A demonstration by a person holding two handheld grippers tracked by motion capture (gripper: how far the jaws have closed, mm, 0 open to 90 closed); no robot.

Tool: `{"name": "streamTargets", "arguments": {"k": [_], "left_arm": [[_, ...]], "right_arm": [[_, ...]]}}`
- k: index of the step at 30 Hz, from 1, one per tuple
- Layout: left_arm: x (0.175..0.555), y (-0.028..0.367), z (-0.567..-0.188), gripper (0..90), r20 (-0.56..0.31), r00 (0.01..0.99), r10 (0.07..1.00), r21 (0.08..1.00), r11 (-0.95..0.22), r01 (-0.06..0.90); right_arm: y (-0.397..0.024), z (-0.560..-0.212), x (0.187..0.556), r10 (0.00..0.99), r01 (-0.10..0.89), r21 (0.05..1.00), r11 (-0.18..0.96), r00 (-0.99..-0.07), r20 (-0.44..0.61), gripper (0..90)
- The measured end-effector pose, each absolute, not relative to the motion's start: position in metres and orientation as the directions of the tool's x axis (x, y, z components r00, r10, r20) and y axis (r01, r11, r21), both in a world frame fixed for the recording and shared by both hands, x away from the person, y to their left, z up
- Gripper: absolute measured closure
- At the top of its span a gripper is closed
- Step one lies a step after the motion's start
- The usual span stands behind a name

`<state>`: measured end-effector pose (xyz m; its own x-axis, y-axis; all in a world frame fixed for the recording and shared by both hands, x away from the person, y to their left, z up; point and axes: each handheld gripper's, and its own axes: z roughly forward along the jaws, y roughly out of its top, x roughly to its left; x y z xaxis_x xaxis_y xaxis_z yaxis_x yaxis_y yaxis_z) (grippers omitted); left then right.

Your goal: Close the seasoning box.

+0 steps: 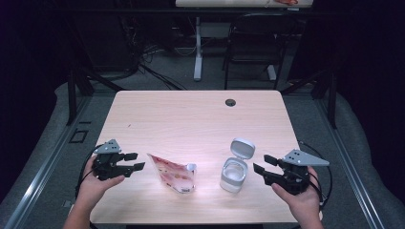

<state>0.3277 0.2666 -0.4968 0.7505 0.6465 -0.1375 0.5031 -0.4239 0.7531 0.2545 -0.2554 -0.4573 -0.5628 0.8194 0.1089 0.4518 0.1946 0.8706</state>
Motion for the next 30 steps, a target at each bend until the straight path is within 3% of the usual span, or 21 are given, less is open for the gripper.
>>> {"name": "streamTargets", "arguments": {"k": [17, 30], "left_arm": [[0.328, 0.270, -0.497, 46.4, -0.124, 0.745, 0.656, 0.755, -0.425, 0.500], [0.330, 0.275, -0.502, 46.2, -0.133, 0.725, 0.676, 0.753, -0.407, 0.517]], "right_arm": [[-0.260, -0.480, 0.273, 0.869, 0.500, 0.850, 0.167, -0.482, 0.113, 48.3], [-0.270, -0.523, 0.280, 0.923, 0.549, 0.829, 0.109, -0.365, 0.121, 47.4]]}}
